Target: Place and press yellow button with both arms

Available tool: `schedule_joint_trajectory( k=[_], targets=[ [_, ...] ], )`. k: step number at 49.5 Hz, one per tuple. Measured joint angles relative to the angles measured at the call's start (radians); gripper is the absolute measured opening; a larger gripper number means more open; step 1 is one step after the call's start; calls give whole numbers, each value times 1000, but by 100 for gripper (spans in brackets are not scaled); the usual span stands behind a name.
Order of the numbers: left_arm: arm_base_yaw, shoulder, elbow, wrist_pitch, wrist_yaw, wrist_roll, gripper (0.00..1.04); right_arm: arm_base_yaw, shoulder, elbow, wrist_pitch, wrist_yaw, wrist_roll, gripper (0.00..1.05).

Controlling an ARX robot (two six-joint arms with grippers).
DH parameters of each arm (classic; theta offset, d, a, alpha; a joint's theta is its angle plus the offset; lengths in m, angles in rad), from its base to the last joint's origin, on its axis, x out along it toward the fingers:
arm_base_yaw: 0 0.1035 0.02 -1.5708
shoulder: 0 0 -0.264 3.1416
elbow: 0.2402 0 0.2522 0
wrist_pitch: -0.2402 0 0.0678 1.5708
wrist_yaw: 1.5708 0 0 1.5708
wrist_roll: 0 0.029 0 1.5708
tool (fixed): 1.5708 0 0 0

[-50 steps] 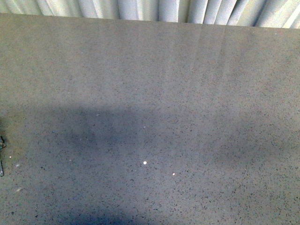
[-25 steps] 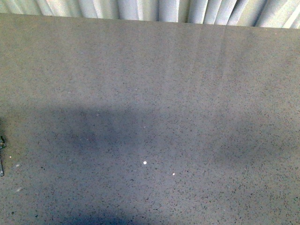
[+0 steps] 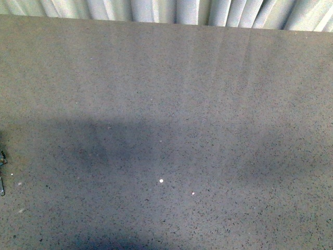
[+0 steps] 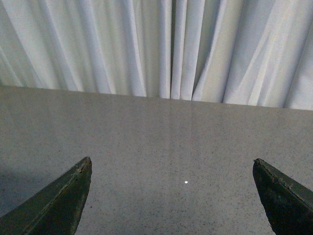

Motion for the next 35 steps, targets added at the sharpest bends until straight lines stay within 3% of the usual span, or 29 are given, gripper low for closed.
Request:
schedule_joint_trajectory(
  k=[8, 15, 25, 35],
  targets=[
    [-158, -87, 40, -47, -53, -44, 35, 0, 0, 0, 0, 0, 0, 96],
    [-404, -78, 52, -20, -123, -95, 35, 0, 0, 0, 0, 0, 0, 96],
    [-688, 56, 103, 80, -193, -153, 35, 0, 0, 0, 0, 0, 0, 96],
    [-859, 215, 151, 161, -226, -198, 35, 0, 0, 0, 0, 0, 0, 96]
  ],
)
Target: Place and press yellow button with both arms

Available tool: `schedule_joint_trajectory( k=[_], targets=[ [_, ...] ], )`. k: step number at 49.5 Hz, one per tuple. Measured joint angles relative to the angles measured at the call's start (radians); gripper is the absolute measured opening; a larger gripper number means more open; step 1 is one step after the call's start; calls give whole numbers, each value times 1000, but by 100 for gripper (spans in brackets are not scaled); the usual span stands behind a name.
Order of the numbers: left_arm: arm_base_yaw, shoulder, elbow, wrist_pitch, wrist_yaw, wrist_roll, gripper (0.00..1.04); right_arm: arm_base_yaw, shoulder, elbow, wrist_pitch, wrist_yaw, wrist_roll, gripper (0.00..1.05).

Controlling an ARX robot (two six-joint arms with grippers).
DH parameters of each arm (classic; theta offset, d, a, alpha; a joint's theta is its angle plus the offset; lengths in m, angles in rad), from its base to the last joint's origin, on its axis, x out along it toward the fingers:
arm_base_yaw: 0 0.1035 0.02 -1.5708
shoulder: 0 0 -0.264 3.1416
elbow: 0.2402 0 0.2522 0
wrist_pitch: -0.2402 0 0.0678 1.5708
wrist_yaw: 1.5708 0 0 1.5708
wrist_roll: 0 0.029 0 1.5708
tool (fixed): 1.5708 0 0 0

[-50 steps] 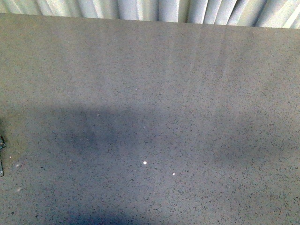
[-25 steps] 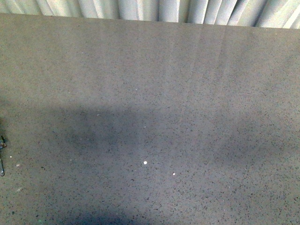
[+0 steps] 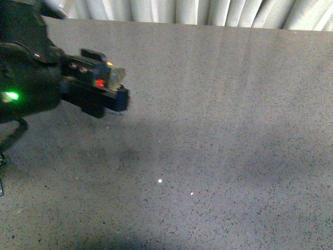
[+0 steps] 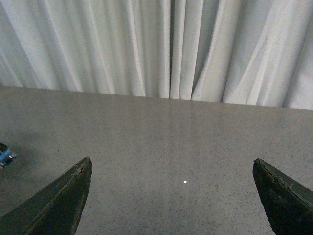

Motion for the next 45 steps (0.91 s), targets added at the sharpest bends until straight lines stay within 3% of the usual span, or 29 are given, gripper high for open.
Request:
schedule_joint_trajectory(
  k=[14, 35, 45],
  targets=[
    [-89, 192, 97, 54, -46, -38, 35, 0, 0, 0, 0, 0, 0, 96],
    [-136, 327, 145, 78, -74, -50, 35, 0, 0, 0, 0, 0, 0, 96],
    [-144, 328, 139, 84, -74, -56, 61, 0, 0, 0, 0, 0, 0, 96]
  ],
)
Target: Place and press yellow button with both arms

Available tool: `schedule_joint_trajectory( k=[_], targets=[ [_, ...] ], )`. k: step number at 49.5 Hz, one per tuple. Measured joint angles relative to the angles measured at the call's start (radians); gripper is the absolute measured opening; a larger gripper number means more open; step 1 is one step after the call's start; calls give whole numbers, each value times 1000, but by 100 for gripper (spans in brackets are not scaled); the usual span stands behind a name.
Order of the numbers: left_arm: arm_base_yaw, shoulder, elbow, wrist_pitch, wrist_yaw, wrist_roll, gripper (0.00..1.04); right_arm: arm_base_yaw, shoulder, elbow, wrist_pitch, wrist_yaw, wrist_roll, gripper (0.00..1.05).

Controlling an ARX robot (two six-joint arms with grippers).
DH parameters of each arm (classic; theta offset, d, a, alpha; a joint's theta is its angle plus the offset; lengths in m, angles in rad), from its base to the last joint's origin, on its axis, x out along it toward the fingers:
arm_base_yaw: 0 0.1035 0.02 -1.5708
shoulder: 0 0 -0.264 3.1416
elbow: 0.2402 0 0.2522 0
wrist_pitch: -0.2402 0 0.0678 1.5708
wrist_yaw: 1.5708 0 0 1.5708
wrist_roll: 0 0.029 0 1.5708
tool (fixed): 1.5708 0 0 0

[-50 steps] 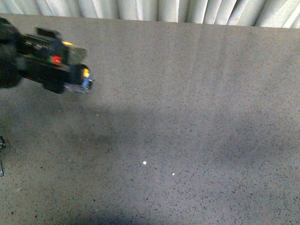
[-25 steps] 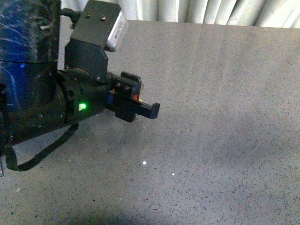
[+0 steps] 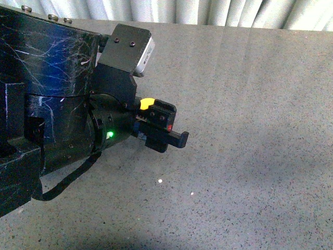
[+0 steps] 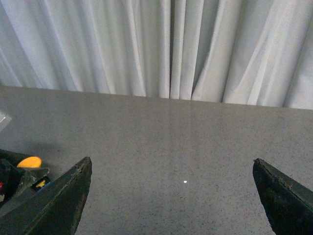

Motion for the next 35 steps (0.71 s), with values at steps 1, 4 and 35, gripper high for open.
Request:
schedule_joint_trajectory(
  k=[1, 4, 35],
  targets=[
    [-1, 0, -2, 1, 0, -2, 65, 0, 0, 0, 0, 0, 0, 96],
    [-1, -1, -9, 2, 1, -4, 73, 0, 0, 0, 0, 0, 0, 96],
    [216, -384, -260, -68, 167, -43, 96, 0, 0, 0, 0, 0, 0, 96]
  ],
)
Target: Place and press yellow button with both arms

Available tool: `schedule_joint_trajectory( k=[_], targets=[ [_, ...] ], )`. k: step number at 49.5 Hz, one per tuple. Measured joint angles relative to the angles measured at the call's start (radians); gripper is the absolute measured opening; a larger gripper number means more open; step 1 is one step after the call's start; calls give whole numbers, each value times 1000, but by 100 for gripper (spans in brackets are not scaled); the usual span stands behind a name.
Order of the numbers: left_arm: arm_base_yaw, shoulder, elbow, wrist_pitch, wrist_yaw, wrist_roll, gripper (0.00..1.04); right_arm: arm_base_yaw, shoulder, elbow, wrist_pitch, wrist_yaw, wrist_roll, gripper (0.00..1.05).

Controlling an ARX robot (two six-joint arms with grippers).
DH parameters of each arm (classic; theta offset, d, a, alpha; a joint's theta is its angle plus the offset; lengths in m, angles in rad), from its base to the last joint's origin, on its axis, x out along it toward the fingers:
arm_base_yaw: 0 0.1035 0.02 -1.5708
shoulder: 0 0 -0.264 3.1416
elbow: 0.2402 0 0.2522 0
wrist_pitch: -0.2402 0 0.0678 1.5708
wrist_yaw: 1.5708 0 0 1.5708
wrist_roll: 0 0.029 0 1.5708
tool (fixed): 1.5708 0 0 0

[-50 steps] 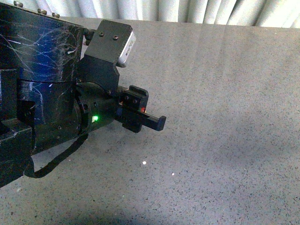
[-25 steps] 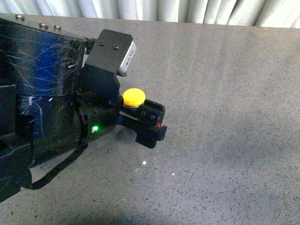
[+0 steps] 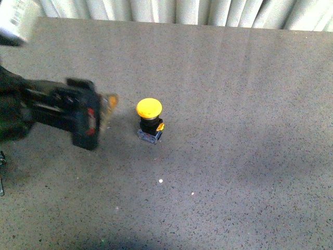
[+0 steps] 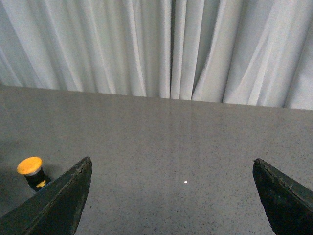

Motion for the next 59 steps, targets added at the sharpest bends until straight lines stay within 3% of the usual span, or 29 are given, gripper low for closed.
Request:
schedule_joint_trajectory(
  k=[3, 5, 8, 11, 15, 18, 21, 24, 29, 35, 45, 59],
  targets=[
    [58, -56, -12, -16, 14, 0, 95, 0, 0, 0, 0, 0, 0, 96],
    [82, -65, -60, 164, -160, 28, 86, 0, 0, 0, 0, 0, 0, 96],
    [141, -132, -141, 325, -307, 56, 74, 0, 0, 0, 0, 0, 0, 96],
    [222, -276, -202, 338, -307, 69, 59, 0, 0, 0, 0, 3, 0, 96],
    [248, -389, -256, 306, -290, 76, 41, 0, 0, 0, 0, -1, 0, 96],
    [290, -444, -291, 265, -225, 81, 27, -6, 17, 8, -25, -17, 12, 96],
    [317, -507, -315, 224, -227, 82, 12, -39, 201, 114, -216, -93, 116, 96],
    [316, -581, -334, 181, -214, 84, 2, -47, 433, 208, -158, -94, 156, 96],
    [318, -681, -361, 100, -219, 86, 1, 3, 732, 359, -12, -51, 93, 96],
    [318, -798, -381, 10, -219, 87, 1, 84, 1048, 527, -6, -13, 4, 96],
    [318, -953, -400, -126, -218, 87, 1, 229, 1434, 787, 6, 36, 5, 94],
    [318, -1165, -401, -319, -218, 87, 1, 431, 1718, 990, -29, 33, 133, 37]
  ],
)
